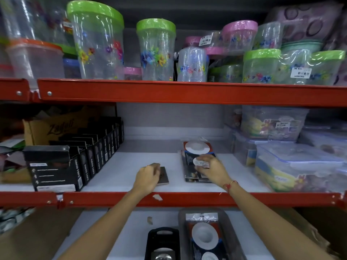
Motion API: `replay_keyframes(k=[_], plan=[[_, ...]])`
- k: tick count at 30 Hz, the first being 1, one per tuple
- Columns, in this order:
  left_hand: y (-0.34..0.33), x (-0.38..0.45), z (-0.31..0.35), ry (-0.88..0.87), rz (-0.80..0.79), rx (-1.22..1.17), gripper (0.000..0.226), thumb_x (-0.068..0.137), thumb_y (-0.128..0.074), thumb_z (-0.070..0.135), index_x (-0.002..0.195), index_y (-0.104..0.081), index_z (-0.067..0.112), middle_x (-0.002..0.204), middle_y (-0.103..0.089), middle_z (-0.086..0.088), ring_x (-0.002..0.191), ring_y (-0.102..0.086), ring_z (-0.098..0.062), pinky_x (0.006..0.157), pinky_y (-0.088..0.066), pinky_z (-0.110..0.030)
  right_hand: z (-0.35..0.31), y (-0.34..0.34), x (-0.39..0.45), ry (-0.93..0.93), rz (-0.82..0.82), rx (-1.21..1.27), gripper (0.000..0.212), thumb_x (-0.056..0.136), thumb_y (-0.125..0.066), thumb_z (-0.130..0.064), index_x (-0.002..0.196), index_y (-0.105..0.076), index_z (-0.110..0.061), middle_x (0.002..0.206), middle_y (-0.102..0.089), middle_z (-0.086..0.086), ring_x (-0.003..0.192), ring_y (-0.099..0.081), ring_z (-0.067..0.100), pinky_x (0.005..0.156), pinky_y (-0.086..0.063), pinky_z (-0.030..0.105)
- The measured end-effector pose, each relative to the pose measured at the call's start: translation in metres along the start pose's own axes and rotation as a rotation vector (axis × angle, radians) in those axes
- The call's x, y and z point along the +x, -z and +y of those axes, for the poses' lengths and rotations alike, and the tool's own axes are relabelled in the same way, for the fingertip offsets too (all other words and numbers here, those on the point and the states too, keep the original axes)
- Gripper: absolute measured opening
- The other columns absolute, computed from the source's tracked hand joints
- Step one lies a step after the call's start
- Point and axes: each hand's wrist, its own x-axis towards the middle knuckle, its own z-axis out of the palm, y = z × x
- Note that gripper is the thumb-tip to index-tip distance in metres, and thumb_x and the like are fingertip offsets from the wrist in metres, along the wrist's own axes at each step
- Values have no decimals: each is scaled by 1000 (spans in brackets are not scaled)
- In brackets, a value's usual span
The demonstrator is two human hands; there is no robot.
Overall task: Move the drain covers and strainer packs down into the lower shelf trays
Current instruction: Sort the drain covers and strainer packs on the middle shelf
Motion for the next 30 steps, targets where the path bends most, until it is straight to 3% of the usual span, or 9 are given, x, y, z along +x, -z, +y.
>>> replay_keyframes(k=[2, 3, 5, 7, 9, 12, 17, 22, 30], plan=[[13, -18, -17, -73, 40, 113, 38, 102, -33, 26, 111, -64, 7, 111, -70, -16, 100, -63, -31, 94, -49, -39, -20, -11, -8, 89, -106, -32, 42, 81, -71, -20, 121, -62, -10, 133, -57, 6, 124, -51, 21, 104, -37, 27], [20, -27, -28, -94, 45, 170, 43, 102, -28, 30, 109, -64, 7, 109, -70, -14, 100, -63, -29, 101, -46, -40, -30, -18, -11, 119, -168, -40, 42, 82, -70, -21, 122, -61, -12, 135, -56, 6, 127, -49, 20, 107, -35, 28], [28, -38, -44, -157, 65, 288, 59, 101, -16, 42, 119, -61, 8, 121, -67, -10, 115, -60, -23, 117, -31, -38, -45, -30, -12, 162, -269, -64, 43, 81, -70, -25, 122, -61, -14, 137, -54, 4, 129, -46, 18, 111, -33, 30], [33, -45, -62, -220, 81, 368, 83, 93, 3, 56, 132, -54, 11, 136, -59, -5, 132, -48, -16, 120, -20, -35, -59, -41, -9, 207, -336, -115, 49, 79, -71, -32, 123, -61, -15, 137, -54, 3, 128, -47, 17, 112, -33, 31], [32, -48, -80, -246, 73, 407, 93, 88, 13, 59, 139, -48, 11, 144, -52, -4, 140, -38, -13, 121, -15, -34, -72, -51, -4, 258, -412, -184, 56, 78, -71, -39, 127, -58, -16, 139, -53, 4, 129, -47, 19, 111, -33, 32], [25, -52, -95, -254, 81, 504, 81, 96, 1, 53, 134, -54, 8, 139, -57, -5, 135, -45, -14, 118, -14, -30, -87, -64, 10, 280, -502, -246, 65, 76, -73, -38, 132, -53, -14, 139, -53, 6, 129, -47, 22, 108, -35, 32], [16, -50, -97, -220, 191, 436, 72, 100, -7, 39, 111, -72, 9, 112, -74, -4, 111, -66, -12, 109, -36, -25, -97, -79, 43, 198, -687, -365, 89, 69, -77, -42, 144, -34, -21, 152, -34, 5, 138, -32, 24, 116, -28, 39], [6, -42, -104, -272, 324, 423, 67, 99, -13, 32, 104, -75, 8, 105, -76, -5, 103, -70, -15, 99, -50, -33, -85, -83, 65, 112, -860, -452, 106, 59, -79, -55, 146, -25, -27, 155, -29, -3, 141, -29, 22, 117, -24, 45], [-2, -33, -113, -360, 482, 500, 45, 90, -35, 19, 100, -76, 6, 103, -76, -7, 100, -72, -17, 95, -53, -35, -73, -79, 55, 121, -680, -199, 101, 61, -83, -44, 145, -32, -21, 150, -39, 0, 136, -37, 20, 114, -27, 32]])
